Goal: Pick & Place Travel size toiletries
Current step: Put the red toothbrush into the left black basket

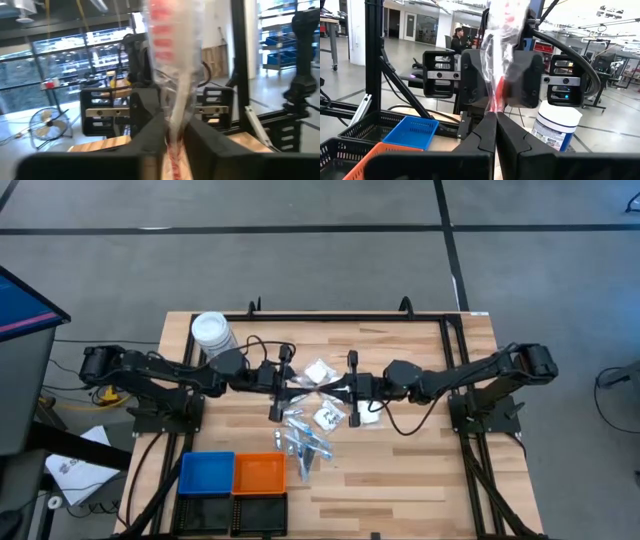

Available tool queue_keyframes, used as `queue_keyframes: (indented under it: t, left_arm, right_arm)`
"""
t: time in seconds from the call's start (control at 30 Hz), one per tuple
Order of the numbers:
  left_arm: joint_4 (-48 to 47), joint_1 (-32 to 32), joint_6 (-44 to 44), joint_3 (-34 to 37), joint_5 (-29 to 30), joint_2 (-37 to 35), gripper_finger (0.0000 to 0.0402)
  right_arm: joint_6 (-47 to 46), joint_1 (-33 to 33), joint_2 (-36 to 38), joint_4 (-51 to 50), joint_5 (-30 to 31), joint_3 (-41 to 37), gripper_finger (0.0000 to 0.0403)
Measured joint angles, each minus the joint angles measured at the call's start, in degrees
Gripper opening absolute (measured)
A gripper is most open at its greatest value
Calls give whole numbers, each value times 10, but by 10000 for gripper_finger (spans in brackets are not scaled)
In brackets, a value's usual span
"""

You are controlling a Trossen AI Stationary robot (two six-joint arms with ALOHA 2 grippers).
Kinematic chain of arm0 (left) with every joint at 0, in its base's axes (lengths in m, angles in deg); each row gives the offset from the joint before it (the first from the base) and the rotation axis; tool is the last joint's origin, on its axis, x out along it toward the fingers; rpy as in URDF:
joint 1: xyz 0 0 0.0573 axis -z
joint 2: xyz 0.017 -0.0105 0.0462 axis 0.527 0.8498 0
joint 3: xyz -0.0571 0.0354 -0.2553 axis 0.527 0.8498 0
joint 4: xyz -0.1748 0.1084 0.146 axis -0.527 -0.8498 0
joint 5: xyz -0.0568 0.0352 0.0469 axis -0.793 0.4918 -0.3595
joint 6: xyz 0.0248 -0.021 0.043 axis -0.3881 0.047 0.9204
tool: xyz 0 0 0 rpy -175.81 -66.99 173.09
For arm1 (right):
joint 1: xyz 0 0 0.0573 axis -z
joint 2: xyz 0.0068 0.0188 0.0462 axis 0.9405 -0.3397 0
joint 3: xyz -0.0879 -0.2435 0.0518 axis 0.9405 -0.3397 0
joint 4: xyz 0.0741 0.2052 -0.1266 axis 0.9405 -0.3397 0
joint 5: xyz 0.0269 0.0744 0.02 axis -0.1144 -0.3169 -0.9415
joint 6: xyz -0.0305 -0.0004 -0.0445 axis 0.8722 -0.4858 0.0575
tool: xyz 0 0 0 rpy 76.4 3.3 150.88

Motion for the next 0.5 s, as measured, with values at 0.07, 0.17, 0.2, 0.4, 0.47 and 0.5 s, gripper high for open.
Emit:
queue_keyframes:
  t: [0.07,0.17,0.2,0.4,0.47,0.5]
  left_arm:
    - [0,0,0,0,-6,0,17]
    - [-5,0,0,0,-8,0,27]
    - [-8,0,0,0,-7,0,28]
    - [-46,17,-11,0,30,-51,17]
    - [-80,35,-7,-1,69,-85,17]
    - [-108,47,-4,-5,96,-103,17]
  right_arm:
    - [-6,0,0,-1,0,0,3]
    - [-10,5,0,-8,0,0,18]
    - [-14,5,0,-10,0,0,27]
    - [-47,13,31,-50,1,4,111]
    - [-56,17,58,-103,1,13,145]
    - [-58,17,72,-131,1,18,161]
